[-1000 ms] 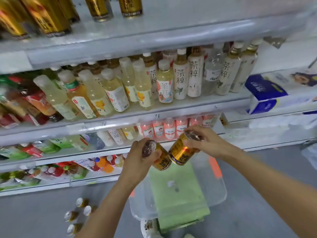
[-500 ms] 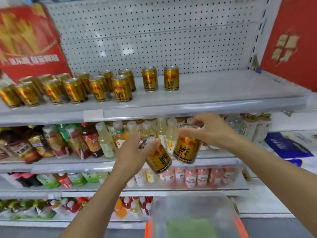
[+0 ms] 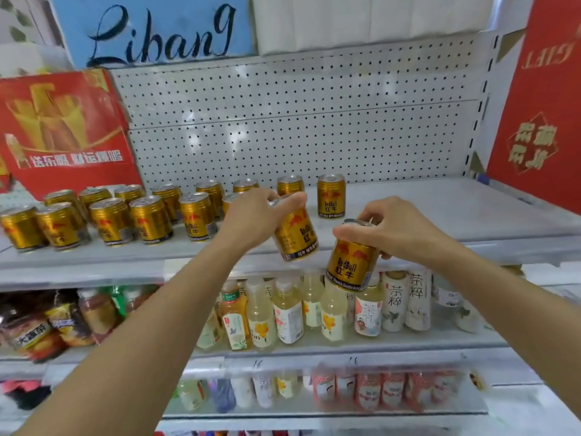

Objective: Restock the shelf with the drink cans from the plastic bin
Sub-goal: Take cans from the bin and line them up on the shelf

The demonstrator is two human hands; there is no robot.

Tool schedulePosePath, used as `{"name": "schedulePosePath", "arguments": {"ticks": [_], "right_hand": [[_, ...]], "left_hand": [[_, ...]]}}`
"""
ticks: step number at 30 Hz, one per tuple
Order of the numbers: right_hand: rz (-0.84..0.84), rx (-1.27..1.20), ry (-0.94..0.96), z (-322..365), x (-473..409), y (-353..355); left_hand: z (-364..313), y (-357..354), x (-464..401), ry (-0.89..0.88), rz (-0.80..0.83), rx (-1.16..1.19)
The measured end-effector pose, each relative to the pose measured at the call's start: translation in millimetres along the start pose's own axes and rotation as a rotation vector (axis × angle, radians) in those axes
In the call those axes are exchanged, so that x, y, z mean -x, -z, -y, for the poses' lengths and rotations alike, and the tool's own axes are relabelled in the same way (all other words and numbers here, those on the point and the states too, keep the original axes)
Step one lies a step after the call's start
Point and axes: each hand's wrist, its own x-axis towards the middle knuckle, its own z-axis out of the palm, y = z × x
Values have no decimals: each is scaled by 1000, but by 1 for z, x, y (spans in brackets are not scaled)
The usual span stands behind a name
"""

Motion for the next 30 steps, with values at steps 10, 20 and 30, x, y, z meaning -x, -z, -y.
{"name": "schedulePosePath", "arguments": {"ticks": [10, 20, 30], "right_hand": [[-54, 84, -4, -2, -43, 18], [-63, 205, 21, 0, -101, 0], [11, 243, -7, -2, -118, -21]], "left_hand": [[-1, -7, -74, -116, 242, -294], [7, -6, -93, -165, 495, -289], [12, 3, -102, -151, 595, -266]]}}
